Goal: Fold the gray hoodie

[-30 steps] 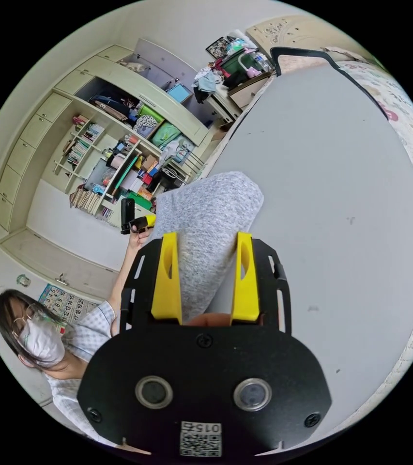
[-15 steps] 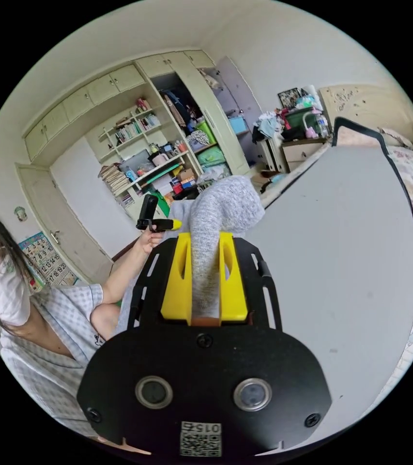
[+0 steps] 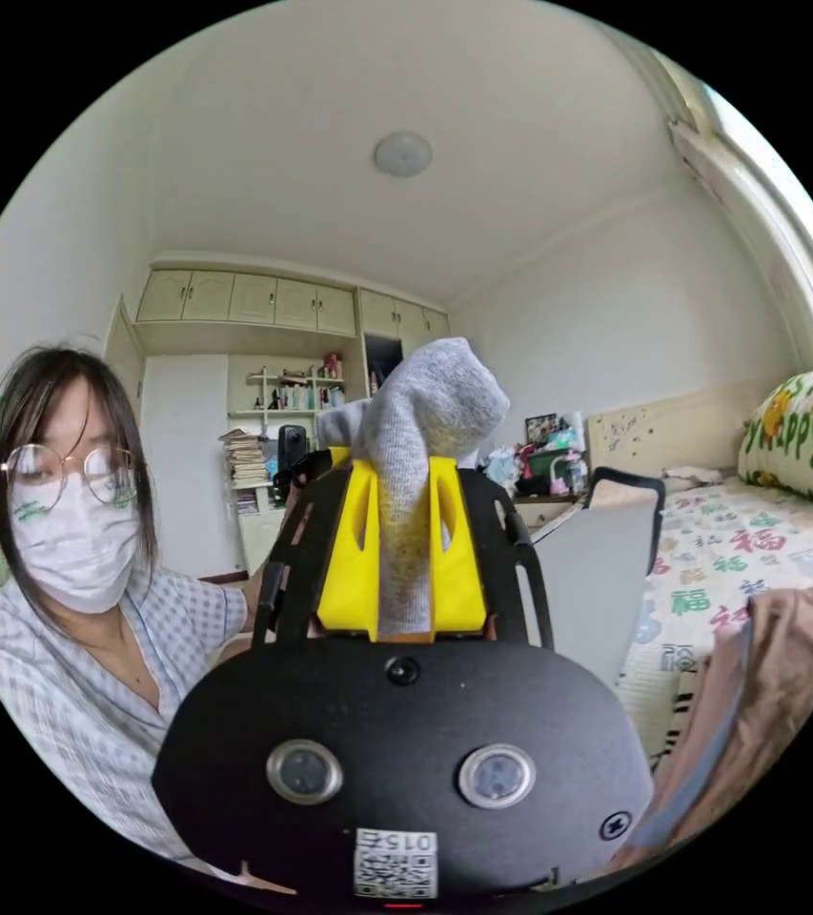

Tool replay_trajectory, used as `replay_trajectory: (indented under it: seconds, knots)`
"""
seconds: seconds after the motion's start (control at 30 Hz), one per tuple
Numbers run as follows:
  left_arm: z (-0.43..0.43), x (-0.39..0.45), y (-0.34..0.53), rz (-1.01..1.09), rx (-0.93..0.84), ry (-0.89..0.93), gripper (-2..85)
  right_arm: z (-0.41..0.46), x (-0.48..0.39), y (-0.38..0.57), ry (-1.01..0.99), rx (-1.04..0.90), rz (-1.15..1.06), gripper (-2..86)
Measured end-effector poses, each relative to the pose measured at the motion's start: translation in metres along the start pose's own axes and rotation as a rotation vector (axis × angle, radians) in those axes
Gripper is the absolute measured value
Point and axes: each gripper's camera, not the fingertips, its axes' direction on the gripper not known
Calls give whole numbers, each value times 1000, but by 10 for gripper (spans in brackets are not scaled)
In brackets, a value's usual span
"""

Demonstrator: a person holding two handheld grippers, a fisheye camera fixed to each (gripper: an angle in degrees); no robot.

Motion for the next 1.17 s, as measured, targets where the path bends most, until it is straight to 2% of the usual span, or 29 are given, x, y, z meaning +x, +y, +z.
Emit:
replay_trajectory:
  seconds: [0.27,0.47,0.57,0.63,0.73,0.8,0.83,0.9,0.97,1.03,1.17]
  knots:
    - [170,52,20,-17,-4,377,73,-231,-68,-48,508,55,-23,83]
    - [317,43,46,-92,-6,579,74,-323,-71,-81,854,-9,-33,81]
    - [376,11,61,-176,36,610,75,-332,-42,-110,1006,-71,-99,81]
    - [406,-16,72,-204,76,570,76,-322,-9,-129,1116,-133,-151,81]
    - [468,-76,104,-270,100,397,81,-282,76,-149,1326,-289,-236,82]
    - [510,-121,142,-355,-1,215,84,-257,150,-145,1439,-390,-175,90]
    - [530,-152,170,-434,-136,96,83,-242,204,-130,1511,-457,-66,86]
    - [530,-193,213,-511,-201,49,76,-218,272,-91,1601,-634,88,60]
    - [498,-250,264,-637,-104,238,80,-185,306,-36,1656,-718,46,41]
    - [471,-283,285,-709,-78,371,79,-168,315,-8,1568,-784,38,49]
    - [374,-301,296,-513,-130,394,79,-154,288,8,1335,-796,52,75]
